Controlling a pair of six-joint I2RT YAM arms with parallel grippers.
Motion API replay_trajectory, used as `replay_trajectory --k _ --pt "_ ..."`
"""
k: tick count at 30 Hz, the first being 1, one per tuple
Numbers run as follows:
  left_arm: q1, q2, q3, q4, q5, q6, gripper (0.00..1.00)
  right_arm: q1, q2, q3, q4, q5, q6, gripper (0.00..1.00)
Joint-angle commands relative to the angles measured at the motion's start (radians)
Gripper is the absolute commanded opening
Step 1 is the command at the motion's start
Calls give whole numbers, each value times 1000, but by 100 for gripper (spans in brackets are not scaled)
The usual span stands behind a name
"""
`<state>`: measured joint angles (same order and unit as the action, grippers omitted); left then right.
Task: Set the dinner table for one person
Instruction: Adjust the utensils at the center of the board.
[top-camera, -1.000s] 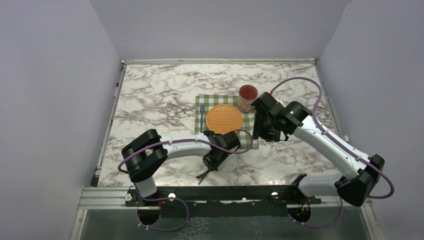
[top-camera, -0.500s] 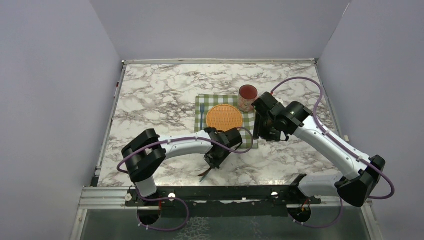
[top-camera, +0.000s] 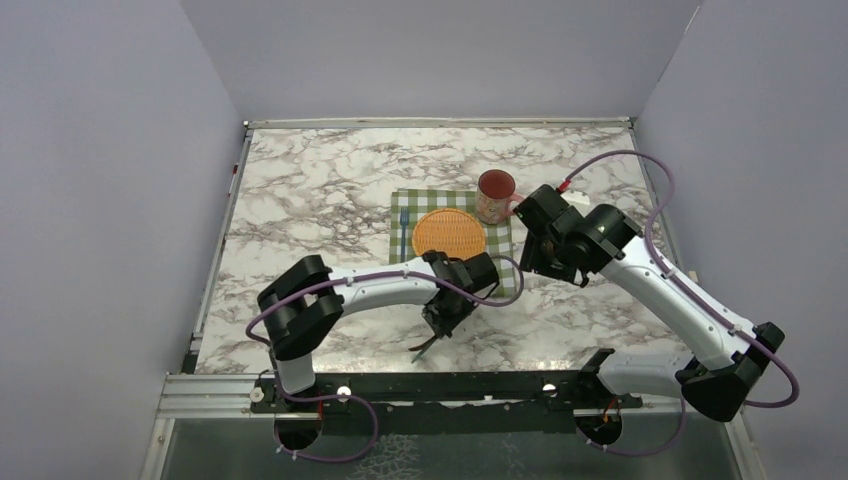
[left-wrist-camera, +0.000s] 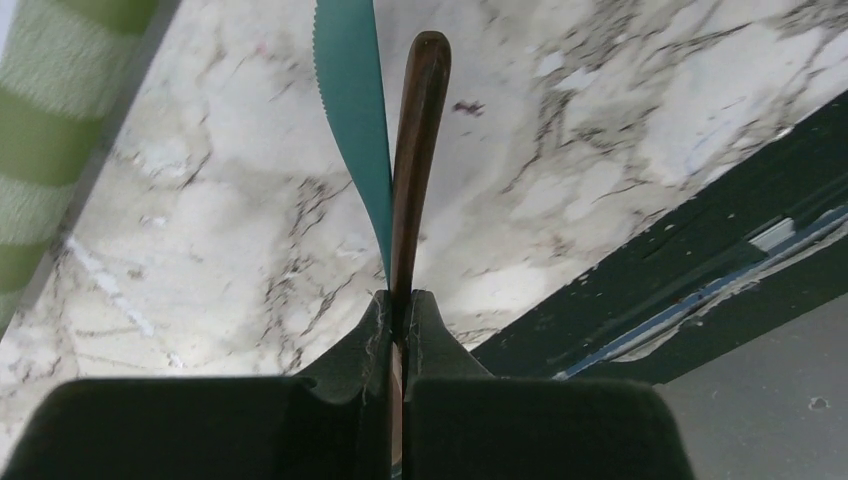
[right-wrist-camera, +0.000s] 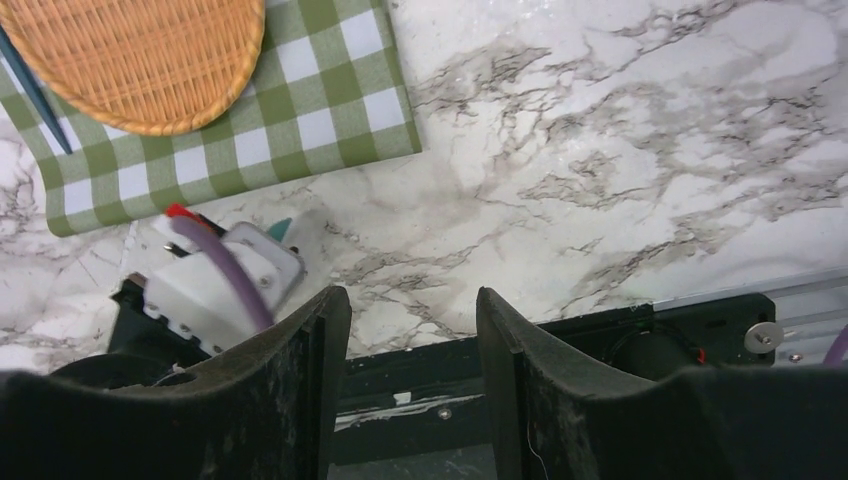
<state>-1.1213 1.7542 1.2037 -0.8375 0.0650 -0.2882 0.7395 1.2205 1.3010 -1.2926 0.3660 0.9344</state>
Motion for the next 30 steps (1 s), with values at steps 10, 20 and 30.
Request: replay_trajectory --k 10,20,30 --pt "-81 159 140 12 70 164 0 -46 -53 113 -121 138 122 54" --pt "-86 170 141 11 76 217 0 -46 -53 188 96 131 -124 54" --pt "-125 264 216 2 83 284 0 -46 -43 223 210 79 -273 54"
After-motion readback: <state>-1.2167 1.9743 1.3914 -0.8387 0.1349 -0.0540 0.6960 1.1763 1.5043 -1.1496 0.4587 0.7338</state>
